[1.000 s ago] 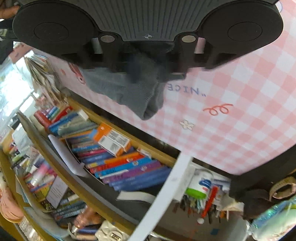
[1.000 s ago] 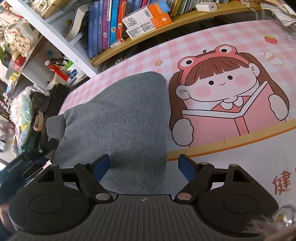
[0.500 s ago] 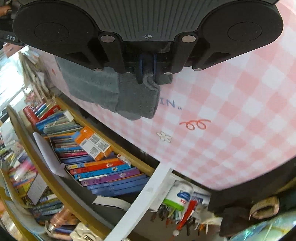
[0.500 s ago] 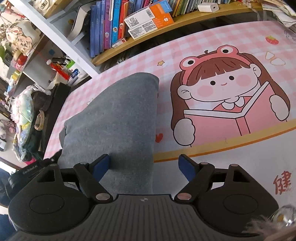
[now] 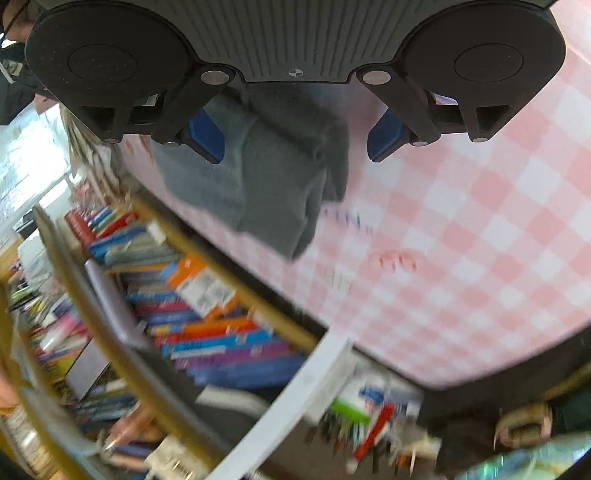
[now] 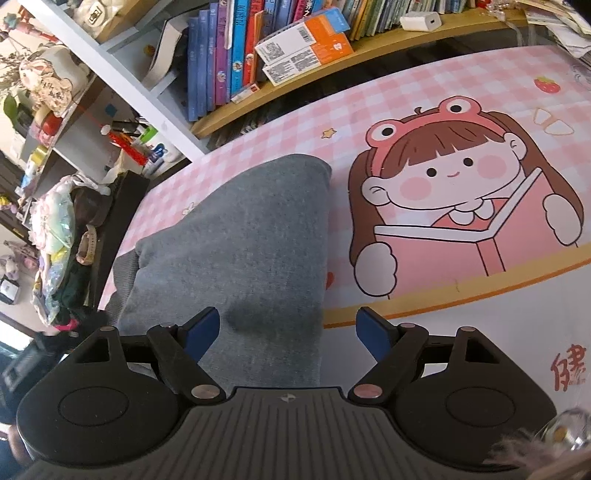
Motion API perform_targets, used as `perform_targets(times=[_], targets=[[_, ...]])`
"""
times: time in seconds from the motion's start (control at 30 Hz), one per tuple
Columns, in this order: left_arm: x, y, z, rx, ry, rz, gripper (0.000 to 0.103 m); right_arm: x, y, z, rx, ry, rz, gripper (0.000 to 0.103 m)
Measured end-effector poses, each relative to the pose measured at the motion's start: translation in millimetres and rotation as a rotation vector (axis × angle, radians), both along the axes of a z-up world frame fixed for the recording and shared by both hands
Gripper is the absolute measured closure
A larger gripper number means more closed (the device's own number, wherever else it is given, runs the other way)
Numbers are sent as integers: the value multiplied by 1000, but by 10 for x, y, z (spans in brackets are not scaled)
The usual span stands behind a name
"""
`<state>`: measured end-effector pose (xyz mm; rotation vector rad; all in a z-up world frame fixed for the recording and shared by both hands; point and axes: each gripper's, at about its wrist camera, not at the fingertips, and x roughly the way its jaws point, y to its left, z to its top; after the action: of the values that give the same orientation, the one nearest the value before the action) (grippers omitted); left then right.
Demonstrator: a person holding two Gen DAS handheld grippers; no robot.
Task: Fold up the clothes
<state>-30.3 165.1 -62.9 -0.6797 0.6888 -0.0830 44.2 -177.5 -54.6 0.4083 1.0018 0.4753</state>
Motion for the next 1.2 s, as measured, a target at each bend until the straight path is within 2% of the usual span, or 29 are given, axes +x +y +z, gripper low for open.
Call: perform_targets(times=[0.1,0.27,0.3,0.33,0.37,0.4,0.43,0.5,0.6,0.67,0.73,0.9,1.1,1.13,1.2], targets=[[104,-16,-115,-36,44,-32,17,34,-18,-54,13,28,-8,23],[288,-37,-212,-85,78,-72,18,141,-47,-186,115,124,-51,27],[316,-48,-225,-99,82,-80,19,161,-41,-209,134,141,-56,30],[340,-61,-237,-115,85,-89,26,181,-24,-230,147,154,-54,32],[364,-75,-249,-132,88,-97,32,194,-7,-237,149,156,-45,39],[371,-89,-248,-142,94,-95,37,205,9,-241,149,158,-36,49],[371,-103,-243,-151,101,-89,42,198,14,-210,137,133,-27,52],[354,-137,-200,-158,100,-103,51,177,19,-134,109,75,-11,65],[318,-218,-140,-162,87,-133,53,142,22,-19,65,-9,16,75],[330,-241,-141,-150,93,-144,53,115,13,32,38,-42,40,76],[346,-244,-155,-145,103,-150,51,102,-7,22,31,-37,50,76],[411,-238,-186,-138,126,-158,41,143,-71,-103,74,30,19,55],[492,-262,-233,-154,147,-168,40,207,-141,-258,134,117,-20,53],[495,-264,-242,-163,148,-168,41,204,-137,-234,132,103,-11,53],[493,-270,-232,-164,142,-173,46,195,-119,-168,122,62,12,61]])
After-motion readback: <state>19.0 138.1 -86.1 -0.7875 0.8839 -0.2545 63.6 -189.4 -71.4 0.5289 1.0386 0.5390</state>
